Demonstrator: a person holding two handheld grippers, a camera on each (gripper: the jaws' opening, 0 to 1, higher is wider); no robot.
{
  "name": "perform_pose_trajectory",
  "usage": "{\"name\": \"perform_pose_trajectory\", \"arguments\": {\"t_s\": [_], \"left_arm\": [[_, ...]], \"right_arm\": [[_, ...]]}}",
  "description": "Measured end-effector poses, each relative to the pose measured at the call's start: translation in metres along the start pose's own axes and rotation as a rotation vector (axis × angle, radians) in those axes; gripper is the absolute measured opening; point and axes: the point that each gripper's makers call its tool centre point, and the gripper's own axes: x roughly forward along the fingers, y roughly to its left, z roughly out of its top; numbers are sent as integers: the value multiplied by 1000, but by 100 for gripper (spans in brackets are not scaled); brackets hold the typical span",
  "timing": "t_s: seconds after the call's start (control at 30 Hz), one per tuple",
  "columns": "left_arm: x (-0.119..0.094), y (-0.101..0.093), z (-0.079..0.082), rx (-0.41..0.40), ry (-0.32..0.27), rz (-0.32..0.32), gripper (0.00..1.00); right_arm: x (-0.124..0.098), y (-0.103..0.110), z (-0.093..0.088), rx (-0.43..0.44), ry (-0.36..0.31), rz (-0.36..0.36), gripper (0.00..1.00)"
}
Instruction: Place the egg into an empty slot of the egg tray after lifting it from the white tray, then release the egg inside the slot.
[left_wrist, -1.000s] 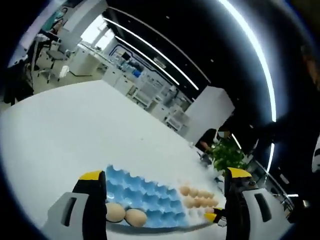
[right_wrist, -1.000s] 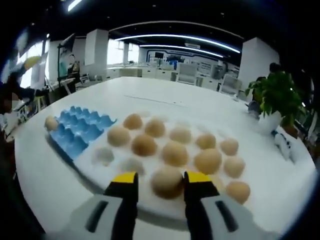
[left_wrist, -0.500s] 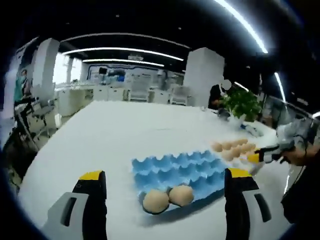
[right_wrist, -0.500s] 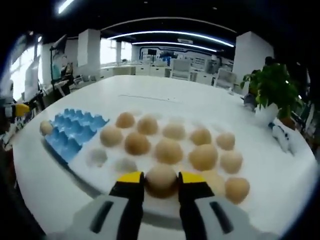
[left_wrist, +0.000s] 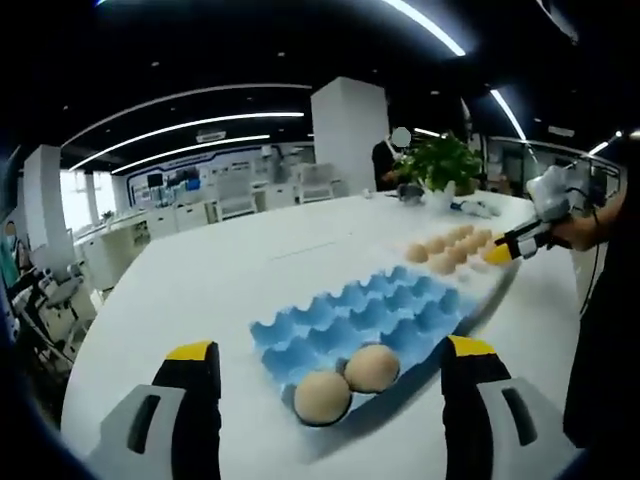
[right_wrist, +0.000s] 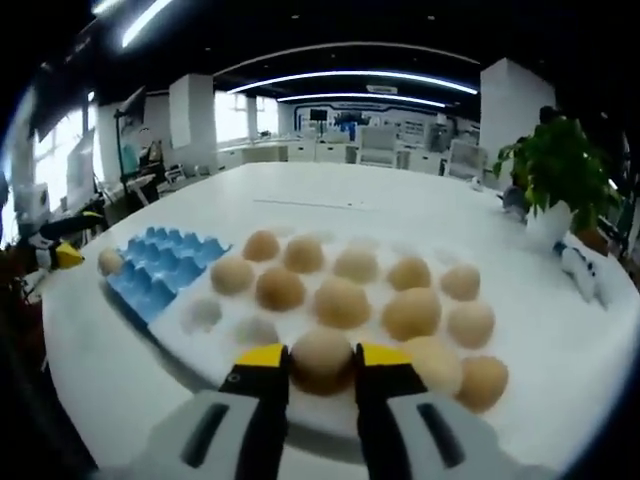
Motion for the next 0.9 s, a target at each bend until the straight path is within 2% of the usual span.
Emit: {"name": "perform_pose_trajectory", "arguments": {"t_s": [0.17, 0.23, 0.27, 0.37, 0.47, 0.53, 0.63, 0.73, 0.87, 0.9], "left_arm": [[3, -3, -5, 28, 24, -20, 90], [5, -3, -6, 33, 36, -26, 89], [5, -3, -6, 35, 40, -25, 88], [4, -1, -4, 43, 34, -22, 89], [4, 0, -3, 38, 24, -22, 88], [5, 0, -5, 38, 32, -23, 88], [6, -1, -11, 45, 51, -29, 89], [6, -3, -16, 59, 64, -43, 91], [6, -5, -23, 49, 86, -49, 90], [6, -5, -22, 51, 85, -49, 90]], "right_arm": [[-5, -1, 9, 5, -19, 4, 25], [0, -3, 0, 6, 21, 11, 25], [2, -1, 2, 12, 7, 16, 25], [2, 1, 1, -14, 29, 22, 26], [3, 3, 0, -80, 31, 41, 27], [6, 4, 2, -181, 2, 66, 27], [6, 4, 0, -185, -6, 74, 27], [7, 2, 1, -128, 22, 64, 25], [1, 0, 5, -90, 0, 66, 24], [-1, -1, 11, -63, -22, 54, 24]]}}
